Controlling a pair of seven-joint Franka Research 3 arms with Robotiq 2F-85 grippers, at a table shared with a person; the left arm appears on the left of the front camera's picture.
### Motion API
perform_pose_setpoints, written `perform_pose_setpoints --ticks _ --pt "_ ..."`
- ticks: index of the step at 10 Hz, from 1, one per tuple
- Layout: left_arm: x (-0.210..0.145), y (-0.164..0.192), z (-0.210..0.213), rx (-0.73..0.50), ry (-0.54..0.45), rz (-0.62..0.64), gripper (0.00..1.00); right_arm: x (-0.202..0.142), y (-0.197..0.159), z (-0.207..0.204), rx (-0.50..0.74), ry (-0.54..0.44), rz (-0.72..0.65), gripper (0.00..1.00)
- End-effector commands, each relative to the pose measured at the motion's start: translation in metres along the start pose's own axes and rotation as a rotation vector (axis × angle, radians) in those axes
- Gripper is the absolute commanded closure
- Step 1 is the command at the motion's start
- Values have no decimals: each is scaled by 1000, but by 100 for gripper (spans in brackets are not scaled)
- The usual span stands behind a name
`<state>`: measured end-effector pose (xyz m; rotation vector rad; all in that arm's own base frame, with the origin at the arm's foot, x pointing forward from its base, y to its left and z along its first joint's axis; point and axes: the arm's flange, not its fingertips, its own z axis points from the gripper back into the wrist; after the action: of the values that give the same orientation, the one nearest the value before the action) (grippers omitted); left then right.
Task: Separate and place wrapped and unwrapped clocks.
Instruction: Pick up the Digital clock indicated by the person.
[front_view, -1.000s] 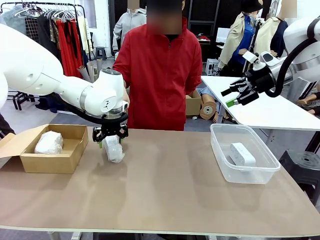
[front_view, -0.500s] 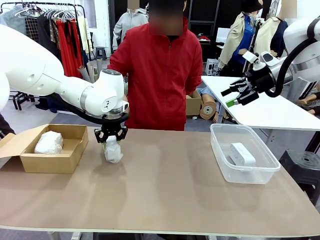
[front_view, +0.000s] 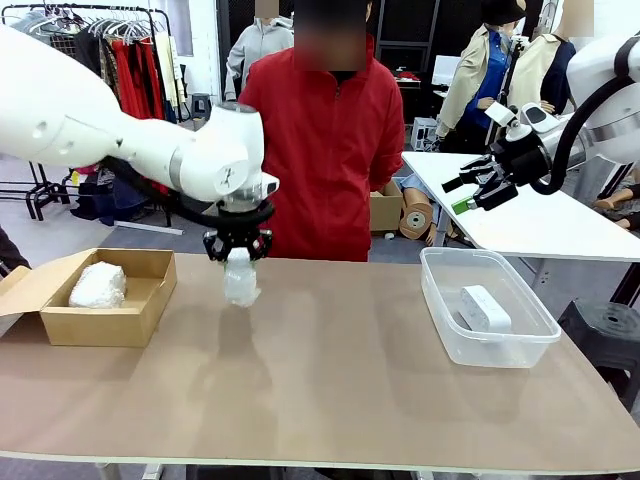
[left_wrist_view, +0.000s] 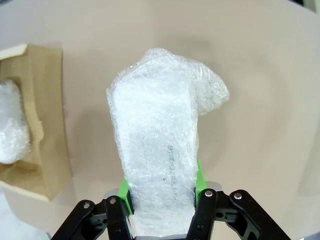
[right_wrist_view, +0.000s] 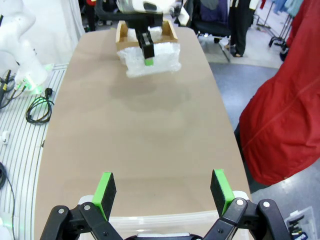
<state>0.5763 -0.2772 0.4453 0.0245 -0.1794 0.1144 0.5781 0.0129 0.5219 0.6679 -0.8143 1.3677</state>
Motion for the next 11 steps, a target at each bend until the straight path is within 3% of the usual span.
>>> perform_pose_setpoints --ticks 1,5,7,11 --pt "3 11 45 1 11 -74 100 2 1 1 -7 -3 13 0" --pt "13 19 161 -7 14 -193 100 2 1 1 -7 -3 13 0" --pt "26 27 204 -81 -29 -225 100 2 1 1 -7 -3 13 0" --pt "36 28 242 -23 -75 -239 100 2 1 1 -7 -3 13 0"
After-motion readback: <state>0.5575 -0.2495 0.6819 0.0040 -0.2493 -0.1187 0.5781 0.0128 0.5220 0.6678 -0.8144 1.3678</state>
